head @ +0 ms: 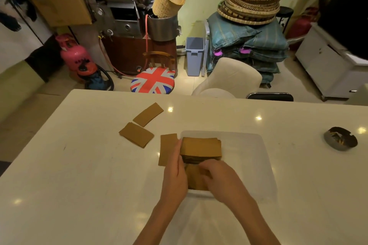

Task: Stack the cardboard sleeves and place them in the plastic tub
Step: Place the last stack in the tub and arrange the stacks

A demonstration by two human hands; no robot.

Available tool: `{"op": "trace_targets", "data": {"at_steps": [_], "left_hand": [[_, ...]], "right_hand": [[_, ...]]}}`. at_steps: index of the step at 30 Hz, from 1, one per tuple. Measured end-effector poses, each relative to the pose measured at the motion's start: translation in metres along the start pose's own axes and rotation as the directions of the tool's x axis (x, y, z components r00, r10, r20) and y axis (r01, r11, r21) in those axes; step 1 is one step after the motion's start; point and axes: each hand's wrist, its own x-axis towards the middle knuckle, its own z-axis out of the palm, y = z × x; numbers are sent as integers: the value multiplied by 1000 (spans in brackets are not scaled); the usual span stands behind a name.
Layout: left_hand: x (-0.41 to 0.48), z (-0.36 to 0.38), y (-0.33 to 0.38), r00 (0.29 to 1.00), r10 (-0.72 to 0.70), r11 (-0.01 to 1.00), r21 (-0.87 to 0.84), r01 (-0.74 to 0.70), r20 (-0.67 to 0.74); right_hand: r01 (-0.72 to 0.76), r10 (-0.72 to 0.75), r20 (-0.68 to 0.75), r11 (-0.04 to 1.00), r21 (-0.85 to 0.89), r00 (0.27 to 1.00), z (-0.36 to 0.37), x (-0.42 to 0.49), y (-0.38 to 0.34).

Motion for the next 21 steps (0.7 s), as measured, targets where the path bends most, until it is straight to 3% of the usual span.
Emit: {"op": "trace_targets", "data": {"at_steps": [4, 15, 18, 21], "left_hand": [[-1, -1, -2, 1000, 0, 999, -48, -1, -7], [-5, -1, 8, 999, -9, 995, -100, 5, -45], [-7, -15, 21, 998, -17, 990, -143, 8, -57], [9, -55, 16, 992, 34, 999, -27, -37, -118]], "right_hand": [[8, -3, 51, 994, -112, 999, 10, 18, -12], [107, -71, 269, 986, -126, 961, -7, 13, -19], [128, -102, 161, 979, -157, 982, -23, -8, -31], [108, -103, -65, 990, 85, 993, -38, -40, -69]]}}
